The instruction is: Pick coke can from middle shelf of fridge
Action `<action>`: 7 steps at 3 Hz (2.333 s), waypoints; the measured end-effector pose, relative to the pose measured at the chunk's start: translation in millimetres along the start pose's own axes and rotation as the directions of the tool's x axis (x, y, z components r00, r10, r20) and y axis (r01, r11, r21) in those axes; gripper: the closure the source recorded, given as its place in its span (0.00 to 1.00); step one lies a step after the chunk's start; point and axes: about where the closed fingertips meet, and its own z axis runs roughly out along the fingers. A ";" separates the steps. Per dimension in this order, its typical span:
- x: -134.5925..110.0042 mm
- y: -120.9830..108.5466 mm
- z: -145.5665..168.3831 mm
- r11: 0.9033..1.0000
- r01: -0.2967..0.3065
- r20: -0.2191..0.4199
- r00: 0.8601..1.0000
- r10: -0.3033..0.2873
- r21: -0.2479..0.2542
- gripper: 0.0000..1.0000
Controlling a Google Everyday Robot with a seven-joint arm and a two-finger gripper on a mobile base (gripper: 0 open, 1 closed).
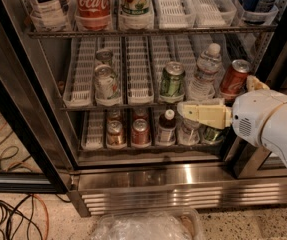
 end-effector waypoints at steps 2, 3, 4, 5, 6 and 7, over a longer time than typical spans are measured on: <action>1.1 -1.1 9.2 1.000 -0.010 0.026 1.000 0.009 0.011 0.00; 12.3 -37.0 12.4 0.993 -0.077 0.088 0.994 0.069 0.092 0.00; 44.3 -98.2 -7.2 0.963 -0.093 0.124 0.990 0.064 0.252 0.00; 87.6 -122.2 -27.9 0.926 -0.100 0.140 0.989 0.052 0.363 0.00; 78.3 -113.5 -18.8 0.932 -0.099 0.192 0.981 0.032 0.349 0.00; 78.2 -113.4 -18.6 0.932 -0.099 0.192 0.981 0.033 0.349 0.00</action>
Offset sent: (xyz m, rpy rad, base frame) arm 0.0171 0.0044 -0.0286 0.0577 -0.0605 -0.0363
